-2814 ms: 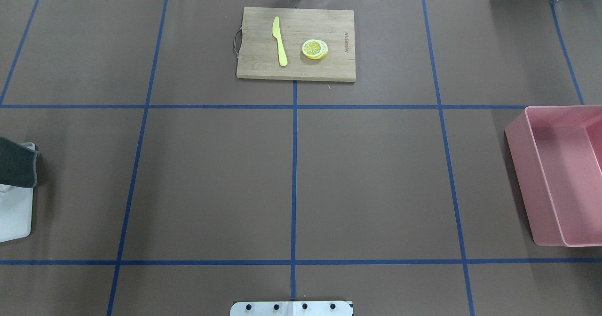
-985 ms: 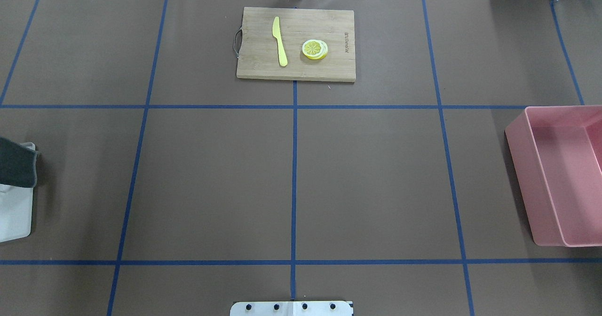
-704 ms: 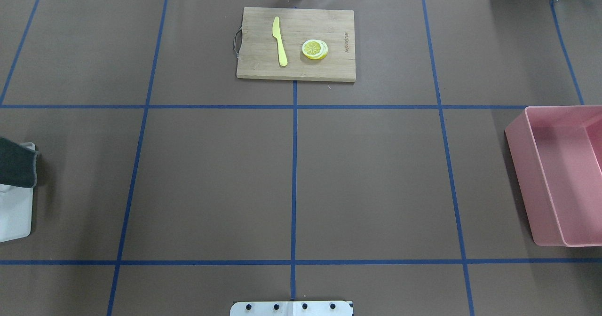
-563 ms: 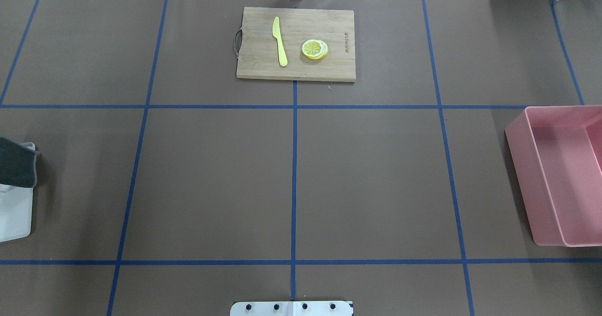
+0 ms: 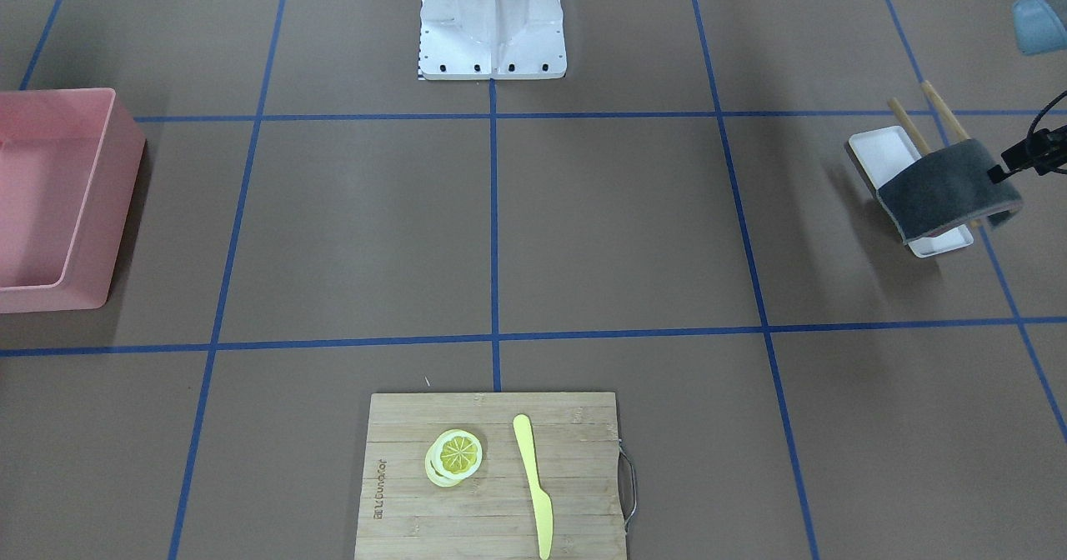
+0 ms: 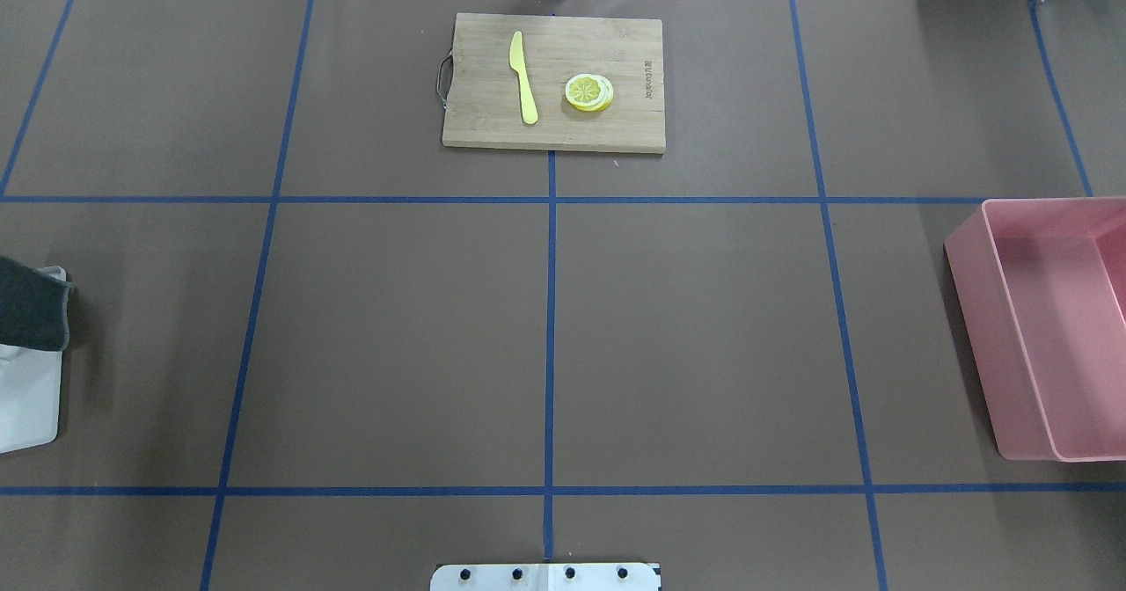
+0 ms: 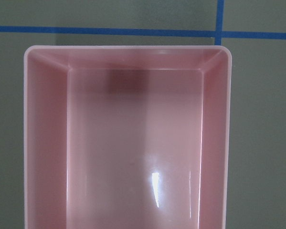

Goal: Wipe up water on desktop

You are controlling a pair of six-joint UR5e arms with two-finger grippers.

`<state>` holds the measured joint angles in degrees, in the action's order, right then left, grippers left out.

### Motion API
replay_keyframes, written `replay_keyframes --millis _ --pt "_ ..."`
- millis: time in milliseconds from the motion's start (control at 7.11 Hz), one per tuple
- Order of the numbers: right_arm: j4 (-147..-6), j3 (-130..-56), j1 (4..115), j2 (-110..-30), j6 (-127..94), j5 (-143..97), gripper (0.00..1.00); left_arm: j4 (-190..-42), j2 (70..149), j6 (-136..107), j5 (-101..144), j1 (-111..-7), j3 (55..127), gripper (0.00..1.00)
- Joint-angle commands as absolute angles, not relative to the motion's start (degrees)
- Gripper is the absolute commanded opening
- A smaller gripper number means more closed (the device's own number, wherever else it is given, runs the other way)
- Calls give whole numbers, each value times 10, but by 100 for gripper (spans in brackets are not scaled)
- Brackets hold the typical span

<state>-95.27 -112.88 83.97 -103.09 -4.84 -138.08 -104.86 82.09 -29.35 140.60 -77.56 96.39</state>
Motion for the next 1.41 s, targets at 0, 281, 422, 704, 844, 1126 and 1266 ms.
replay_keyframes --millis 0,281,422,704,844,1126,1266 --pt "-953 -1129 839 -1030 -49 -1381 100 -1048 830 -295 1407 -769 955 84" --pt "-953 -1129 839 -1031 -48 -1381 100 -1049 837 -315 1407 -766 955 56" --pt "-953 -1128 839 -1031 -48 -1381 100 -1049 838 -316 1407 -766 955 30" --pt "-953 -1127 839 -1030 -49 -1382 100 -1049 841 -318 1407 -765 958 1" --pt "-953 -1127 839 -1029 -49 -1383 100 -1049 841 -318 1408 -766 961 0" --pt "-952 -1128 839 -1027 -49 -1383 100 -1048 840 -318 1454 -766 967 0" --pt "-952 -1128 839 -1027 -49 -1384 100 -1042 838 -320 1461 -766 990 0"
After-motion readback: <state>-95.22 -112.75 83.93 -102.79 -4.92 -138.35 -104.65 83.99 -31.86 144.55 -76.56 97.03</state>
